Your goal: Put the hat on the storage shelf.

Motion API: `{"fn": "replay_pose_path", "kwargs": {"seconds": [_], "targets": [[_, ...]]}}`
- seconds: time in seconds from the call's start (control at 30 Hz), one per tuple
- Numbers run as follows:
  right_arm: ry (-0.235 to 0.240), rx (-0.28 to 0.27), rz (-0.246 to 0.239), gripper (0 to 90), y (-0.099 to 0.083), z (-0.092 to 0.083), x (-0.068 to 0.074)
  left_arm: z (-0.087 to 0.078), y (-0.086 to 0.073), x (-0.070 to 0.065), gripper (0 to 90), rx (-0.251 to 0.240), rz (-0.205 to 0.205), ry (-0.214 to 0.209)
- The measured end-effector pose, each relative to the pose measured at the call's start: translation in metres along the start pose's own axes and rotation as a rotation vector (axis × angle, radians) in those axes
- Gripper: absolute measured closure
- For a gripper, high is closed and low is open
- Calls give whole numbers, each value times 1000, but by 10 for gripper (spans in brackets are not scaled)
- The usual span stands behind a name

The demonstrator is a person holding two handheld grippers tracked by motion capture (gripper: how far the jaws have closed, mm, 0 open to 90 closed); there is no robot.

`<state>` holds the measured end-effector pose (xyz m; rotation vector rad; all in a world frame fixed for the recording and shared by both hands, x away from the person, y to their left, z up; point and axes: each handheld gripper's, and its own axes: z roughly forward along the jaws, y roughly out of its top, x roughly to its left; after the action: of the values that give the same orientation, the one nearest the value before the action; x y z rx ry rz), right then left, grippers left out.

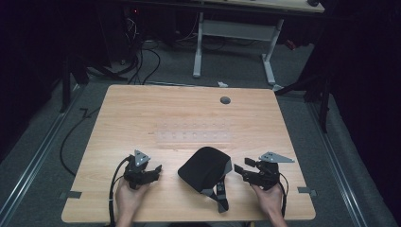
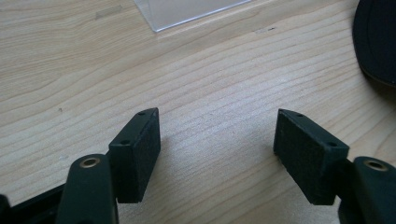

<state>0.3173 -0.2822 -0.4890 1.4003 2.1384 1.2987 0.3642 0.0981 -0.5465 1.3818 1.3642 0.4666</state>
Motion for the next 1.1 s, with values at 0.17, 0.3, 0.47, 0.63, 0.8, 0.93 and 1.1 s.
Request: {"fn": "replay_pose_path", "kwargs": {"seconds": [0.17,0.3,0.47,0.63,0.8,0.93,1.1], "targets": [[20,17,-11,382,4,9,4,0,0,0,335,0,2,-5],[48,39,-20,380,7,23,8,0,0,-1,336,0,2,-6],[72,65,-16,383,7,36,12,0,0,-1,336,0,2,-6],[95,81,-17,392,6,45,15,0,0,-1,336,0,2,-6],[110,100,-13,433,5,53,17,0,0,-1,335,0,2,-6],[113,118,-11,454,4,59,18,0,0,-1,334,1,2,-6],[126,138,-11,491,2,66,16,-1,0,-1,334,1,2,-7]]}}
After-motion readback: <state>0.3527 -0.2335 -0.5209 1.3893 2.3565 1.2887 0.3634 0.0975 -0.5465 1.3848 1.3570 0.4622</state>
